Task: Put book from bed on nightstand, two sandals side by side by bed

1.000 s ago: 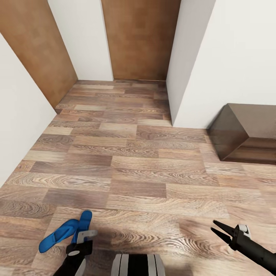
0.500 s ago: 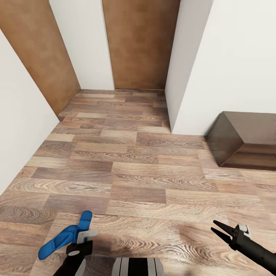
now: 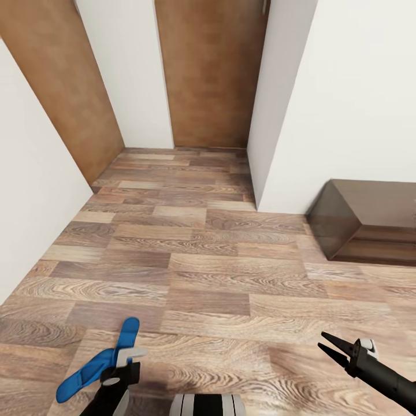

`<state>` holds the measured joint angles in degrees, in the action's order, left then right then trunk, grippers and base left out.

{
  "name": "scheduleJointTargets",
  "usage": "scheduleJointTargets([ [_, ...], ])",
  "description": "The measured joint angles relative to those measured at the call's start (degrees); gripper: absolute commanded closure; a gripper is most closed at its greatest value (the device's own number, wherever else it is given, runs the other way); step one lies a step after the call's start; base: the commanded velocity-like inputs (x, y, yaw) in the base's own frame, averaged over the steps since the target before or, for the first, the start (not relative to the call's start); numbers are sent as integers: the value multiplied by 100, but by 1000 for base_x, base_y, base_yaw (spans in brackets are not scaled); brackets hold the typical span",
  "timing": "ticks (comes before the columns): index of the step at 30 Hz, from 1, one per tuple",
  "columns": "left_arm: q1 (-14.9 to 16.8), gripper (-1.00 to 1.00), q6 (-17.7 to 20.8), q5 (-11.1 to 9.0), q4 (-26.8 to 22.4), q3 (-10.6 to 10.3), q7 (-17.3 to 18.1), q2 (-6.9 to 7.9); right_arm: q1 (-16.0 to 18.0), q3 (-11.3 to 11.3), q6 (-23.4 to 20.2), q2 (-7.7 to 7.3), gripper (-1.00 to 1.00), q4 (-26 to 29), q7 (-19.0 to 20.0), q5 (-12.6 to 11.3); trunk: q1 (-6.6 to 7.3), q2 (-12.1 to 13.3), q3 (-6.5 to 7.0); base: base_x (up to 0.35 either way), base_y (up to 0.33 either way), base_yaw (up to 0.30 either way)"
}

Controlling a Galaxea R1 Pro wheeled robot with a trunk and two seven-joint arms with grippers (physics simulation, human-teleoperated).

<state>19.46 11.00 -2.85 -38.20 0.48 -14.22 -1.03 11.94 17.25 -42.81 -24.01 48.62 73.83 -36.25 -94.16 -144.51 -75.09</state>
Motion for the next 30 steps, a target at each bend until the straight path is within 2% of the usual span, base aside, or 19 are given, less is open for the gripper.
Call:
scheduleJointTargets([
  [7,1,100,9,-100,-1,-4,266,0,0,-2,0,2,-100,8,1,0,18,9,155,0,0,0],
  [12,0,100,10,-131,-3,-4,332,0,0,-2,0,0,-100,9,4,0,31,16,266,0,0,0],
  [15,2,100,21,-145,-9,7,559,6,0,-2,0,1,-100,9,-1,0,39,20,333,0,0,0],
  [16,3,100,25,-152,-13,20,730,10,0,-2,0,2,-100,9,-1,0,41,21,355,0,0,0],
  [19,1,100,33,-151,-22,161,1257,17,0,-2,8,3,-100,4,-3,0,49,25,421,0,0,0],
  [22,-1,100,32,-145,-24,332,1473,20,0,-2,46,3,-100,1,-25,6,57,30,488,0,0,0],
  [28,-1,100,28,-146,-22,413,1552,21,0,-3,102,7,-100,-20,-89,73,72,38,621,0,0,0],
  [30,-2,100,21,-146,-21,417,1561,21,0,-26,111,10,-100,-16,-146,175,77,40,665,0,0,0],
])
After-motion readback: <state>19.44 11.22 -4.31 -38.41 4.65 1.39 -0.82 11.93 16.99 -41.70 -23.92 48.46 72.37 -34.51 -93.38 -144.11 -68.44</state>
